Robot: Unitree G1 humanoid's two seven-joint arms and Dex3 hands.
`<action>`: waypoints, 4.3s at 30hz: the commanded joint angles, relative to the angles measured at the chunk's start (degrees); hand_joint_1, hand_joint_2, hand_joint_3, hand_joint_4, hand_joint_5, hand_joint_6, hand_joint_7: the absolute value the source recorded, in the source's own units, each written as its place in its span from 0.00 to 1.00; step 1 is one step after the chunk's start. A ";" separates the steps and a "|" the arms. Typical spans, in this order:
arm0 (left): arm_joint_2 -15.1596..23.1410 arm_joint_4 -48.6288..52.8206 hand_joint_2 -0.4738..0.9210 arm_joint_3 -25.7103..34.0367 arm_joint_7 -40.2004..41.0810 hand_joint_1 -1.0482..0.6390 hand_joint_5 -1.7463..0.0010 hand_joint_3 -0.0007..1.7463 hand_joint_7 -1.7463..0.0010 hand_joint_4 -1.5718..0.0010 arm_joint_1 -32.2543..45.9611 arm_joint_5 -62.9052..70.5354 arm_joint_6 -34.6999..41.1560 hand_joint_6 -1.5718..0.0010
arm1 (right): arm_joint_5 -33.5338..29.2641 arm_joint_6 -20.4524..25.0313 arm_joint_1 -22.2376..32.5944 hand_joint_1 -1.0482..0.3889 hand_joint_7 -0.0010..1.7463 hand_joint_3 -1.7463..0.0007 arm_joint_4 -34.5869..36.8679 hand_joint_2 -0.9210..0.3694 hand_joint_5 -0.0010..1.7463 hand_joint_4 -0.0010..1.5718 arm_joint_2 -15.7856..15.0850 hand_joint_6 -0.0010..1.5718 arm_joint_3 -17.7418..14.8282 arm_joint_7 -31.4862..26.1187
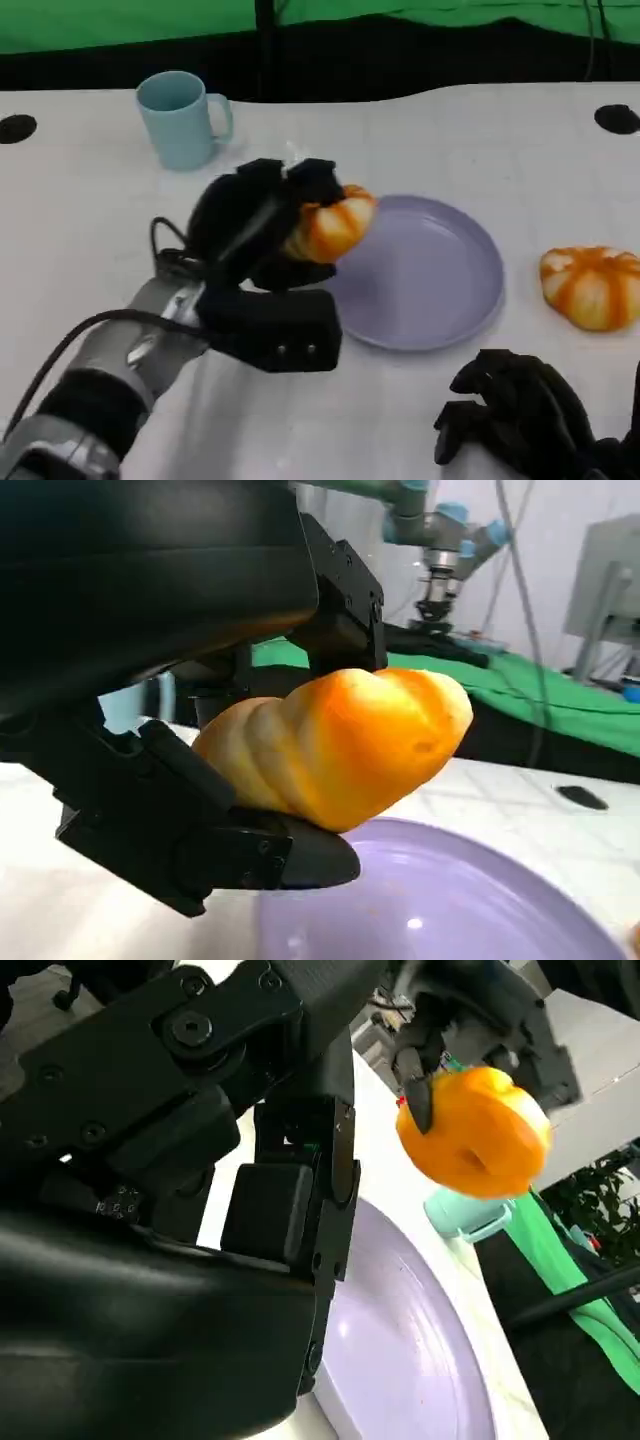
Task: Grasp the bread from the table and place it into the plate.
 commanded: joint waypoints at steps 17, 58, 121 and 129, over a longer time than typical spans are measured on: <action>-10.15 16.44 0.73 -7.35 3.69 0.44 0.00 0.56 0.01 0.42 -13.09 4.76 2.34 0.60 | -0.08 -1.00 1.40 0.00 0.22 1.00 -0.90 0.15 0.45 1.00 -0.03 1.00 0.22 0.69; 1.91 -8.64 1.00 -2.53 -28.22 0.08 0.81 0.14 0.97 0.86 -2.70 -6.66 5.03 0.87 | 0.37 -0.04 1.93 0.01 0.21 1.00 -1.97 0.16 0.43 1.00 -0.32 1.00 -0.07 0.95; -8.82 -38.16 1.00 30.41 -62.91 0.22 0.00 0.10 0.00 0.41 43.27 -82.14 35.82 0.57 | 0.32 2.31 3.58 0.01 0.23 1.00 -5.73 0.16 0.44 1.00 -0.87 1.00 0.55 -0.72; -9.03 -35.81 1.00 31.68 -63.38 0.23 0.00 0.11 0.00 0.42 41.91 -81.38 36.72 0.57 | 0.63 2.32 3.48 0.02 0.22 1.00 -5.51 0.16 0.44 0.99 -0.86 1.00 0.46 -0.50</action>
